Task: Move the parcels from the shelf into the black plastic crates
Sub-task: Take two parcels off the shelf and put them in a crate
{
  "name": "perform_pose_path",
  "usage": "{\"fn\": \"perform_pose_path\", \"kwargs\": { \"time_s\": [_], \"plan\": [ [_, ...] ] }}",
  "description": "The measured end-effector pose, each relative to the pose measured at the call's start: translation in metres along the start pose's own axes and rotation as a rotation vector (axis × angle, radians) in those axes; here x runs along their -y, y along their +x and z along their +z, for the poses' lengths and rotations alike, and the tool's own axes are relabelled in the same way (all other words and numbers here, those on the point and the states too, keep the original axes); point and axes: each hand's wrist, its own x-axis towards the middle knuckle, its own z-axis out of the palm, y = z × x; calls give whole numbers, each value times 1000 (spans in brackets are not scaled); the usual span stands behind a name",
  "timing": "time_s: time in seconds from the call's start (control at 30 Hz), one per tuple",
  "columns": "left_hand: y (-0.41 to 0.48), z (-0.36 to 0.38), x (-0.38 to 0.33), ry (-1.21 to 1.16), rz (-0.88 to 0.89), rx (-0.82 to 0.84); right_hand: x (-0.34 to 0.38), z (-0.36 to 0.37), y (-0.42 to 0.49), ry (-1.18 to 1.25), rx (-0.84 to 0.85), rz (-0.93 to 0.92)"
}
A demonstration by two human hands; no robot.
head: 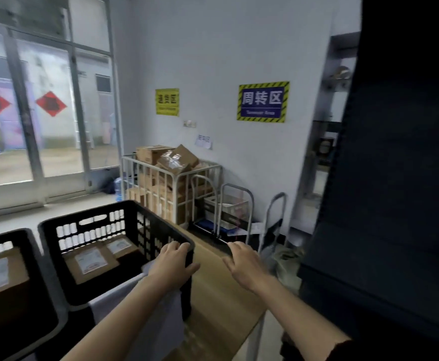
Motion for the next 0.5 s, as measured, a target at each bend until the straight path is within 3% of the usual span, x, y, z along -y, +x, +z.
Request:
{"fn": "perform_pose_path", "kwargs": {
  "time_s": [0.5],
  "plan": [
    [-3,74,-237,-114,405,127,-180,-122,-164,-95,-147,400]
  ]
}}
